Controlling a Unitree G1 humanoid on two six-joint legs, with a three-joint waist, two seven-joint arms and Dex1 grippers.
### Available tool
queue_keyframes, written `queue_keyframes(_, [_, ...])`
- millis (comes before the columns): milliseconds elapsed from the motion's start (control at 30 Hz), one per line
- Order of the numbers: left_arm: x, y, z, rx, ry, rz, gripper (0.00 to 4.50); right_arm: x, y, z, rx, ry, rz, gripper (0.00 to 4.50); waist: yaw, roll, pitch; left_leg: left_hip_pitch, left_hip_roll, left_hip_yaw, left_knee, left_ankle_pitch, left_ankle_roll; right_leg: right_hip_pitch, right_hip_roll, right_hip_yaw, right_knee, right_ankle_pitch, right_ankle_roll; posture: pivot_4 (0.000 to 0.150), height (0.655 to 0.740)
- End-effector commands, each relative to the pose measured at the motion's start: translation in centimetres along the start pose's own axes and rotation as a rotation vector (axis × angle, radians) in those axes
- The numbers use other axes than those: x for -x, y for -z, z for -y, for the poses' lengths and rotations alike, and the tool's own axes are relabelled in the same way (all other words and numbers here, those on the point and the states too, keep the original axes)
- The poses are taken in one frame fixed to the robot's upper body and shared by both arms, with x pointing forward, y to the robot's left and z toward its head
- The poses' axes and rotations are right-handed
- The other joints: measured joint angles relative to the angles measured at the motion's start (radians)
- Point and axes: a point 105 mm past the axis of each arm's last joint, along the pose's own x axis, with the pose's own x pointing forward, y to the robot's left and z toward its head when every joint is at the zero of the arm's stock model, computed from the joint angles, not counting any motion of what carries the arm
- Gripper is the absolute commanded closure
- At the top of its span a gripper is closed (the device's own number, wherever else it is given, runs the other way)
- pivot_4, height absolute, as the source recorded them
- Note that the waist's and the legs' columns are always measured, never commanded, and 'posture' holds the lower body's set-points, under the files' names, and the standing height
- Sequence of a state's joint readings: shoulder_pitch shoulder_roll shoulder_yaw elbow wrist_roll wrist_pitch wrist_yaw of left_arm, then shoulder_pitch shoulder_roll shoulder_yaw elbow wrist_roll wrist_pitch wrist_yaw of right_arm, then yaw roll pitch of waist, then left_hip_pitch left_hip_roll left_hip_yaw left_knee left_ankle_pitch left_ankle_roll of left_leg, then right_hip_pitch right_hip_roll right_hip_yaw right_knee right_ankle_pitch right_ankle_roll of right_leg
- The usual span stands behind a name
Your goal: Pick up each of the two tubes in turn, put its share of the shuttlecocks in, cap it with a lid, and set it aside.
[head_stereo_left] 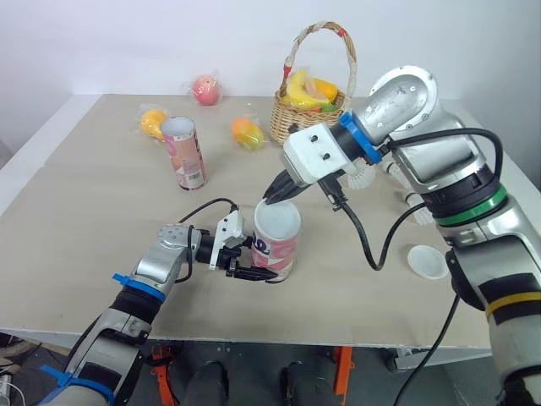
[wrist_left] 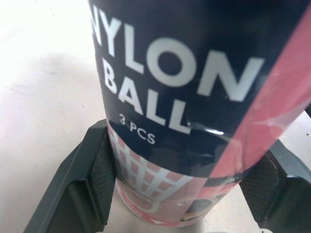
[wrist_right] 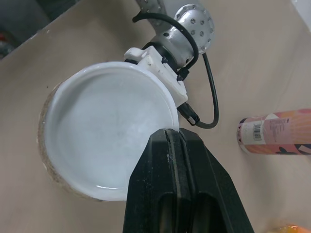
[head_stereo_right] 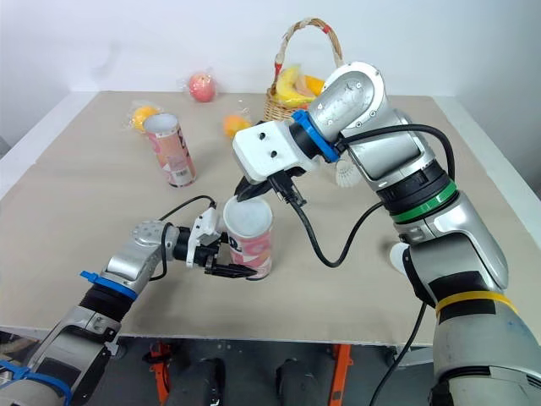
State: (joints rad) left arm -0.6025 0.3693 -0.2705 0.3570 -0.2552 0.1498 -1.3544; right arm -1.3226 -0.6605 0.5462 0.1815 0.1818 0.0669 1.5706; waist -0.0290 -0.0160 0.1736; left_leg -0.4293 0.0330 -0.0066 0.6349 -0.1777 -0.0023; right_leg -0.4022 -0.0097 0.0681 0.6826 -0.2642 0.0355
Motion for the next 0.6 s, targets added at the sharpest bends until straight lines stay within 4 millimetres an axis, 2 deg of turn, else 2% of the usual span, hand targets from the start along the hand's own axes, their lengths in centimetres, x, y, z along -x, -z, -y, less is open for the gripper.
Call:
queue_keyframes(33, [-0.1, 2.4, 0.6, 0.086, 0.017, -0.076, 1.37, 0.3, -0.7, -0.4, 0.048, -0.072, -0.009, 4.44, 0.0, 0.0, 0.0, 0.0, 0.0, 0.0, 0.0, 0.0, 0.0, 0.0, 0.0, 0.0, 0.0, 0.0, 0.0, 0.15, 0.74])
queue_keyframes(133, [-0.1, 2.4, 0.6, 0.087, 0.016, -0.075, 1.37, -0.2, -0.8, -0.3, 0.044, -0.095, -0.001, 4.44, 0.0, 0.0, 0.0, 0.0, 0.0, 0.0, 0.0, 0.0, 0.0, 0.0, 0.0, 0.0, 0.0, 0.0, -0.001, 0.15, 0.74])
queue_keyframes(333, [-0.1, 2.5, 0.7, 0.092, 0.017, -0.075, 1.37, 0.5, -2.1, 2.0, 0.035, -0.066, 0.047, 4.44, -0.002, 0.0, 0.0, 0.0, 0.001, 0.0, 0.0, -0.001, 0.001, 0.0, 0.0, 0.0, 0.001, 0.0, -0.002, 0.15, 0.74])
queue_keyframes(500, [-0.1, 2.5, 0.6, 0.095, 0.009, -0.068, 1.37, 1.1, -3.8, 2.5, 0.03, -0.075, 0.126, 4.44, -0.002, 0.0, 0.0, 0.0, 0.001, 0.0, 0.0, -0.001, 0.001, -0.001, 0.001, 0.0, 0.001, 0.0, -0.002, 0.15, 0.74])
queue_keyframes(600, [-0.1, 2.5, 0.5, 0.097, 0.004, -0.066, 1.37, 1.2, -3.8, 2.2, 0.036, -0.09, 0.125, 4.44, -0.002, 0.0, 0.0, 0.0, 0.001, 0.0, 0.0, -0.001, 0.001, 0.0, 0.001, 0.0, 0.001, 0.0, -0.003, 0.15, 0.74])
